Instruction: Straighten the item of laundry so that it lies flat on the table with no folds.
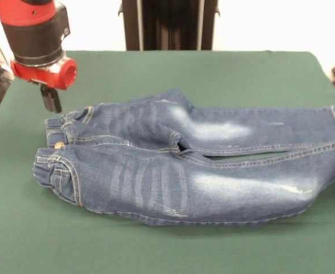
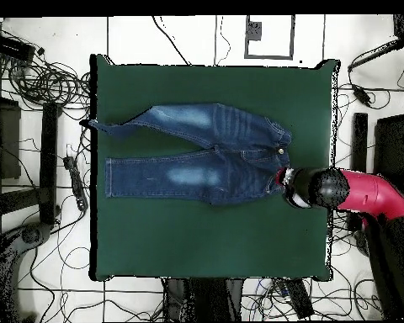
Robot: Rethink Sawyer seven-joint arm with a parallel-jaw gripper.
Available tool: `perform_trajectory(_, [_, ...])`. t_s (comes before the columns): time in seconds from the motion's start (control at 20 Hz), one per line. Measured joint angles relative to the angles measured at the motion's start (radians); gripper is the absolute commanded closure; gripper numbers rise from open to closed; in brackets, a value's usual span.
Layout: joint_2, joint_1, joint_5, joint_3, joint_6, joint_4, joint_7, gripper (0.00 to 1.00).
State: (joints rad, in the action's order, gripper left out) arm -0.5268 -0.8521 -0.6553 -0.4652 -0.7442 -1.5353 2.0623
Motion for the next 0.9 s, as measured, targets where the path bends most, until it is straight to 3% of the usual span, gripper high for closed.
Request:
perform_trajectory(0.4, [-0.061,0.064,0.016,0.000,0.000,-0.053,0.000,1.00])
perform_trajectory(0.9, [-0.068,0.130,0.046,0.000,0.000,-0.059,0.000,1.00])
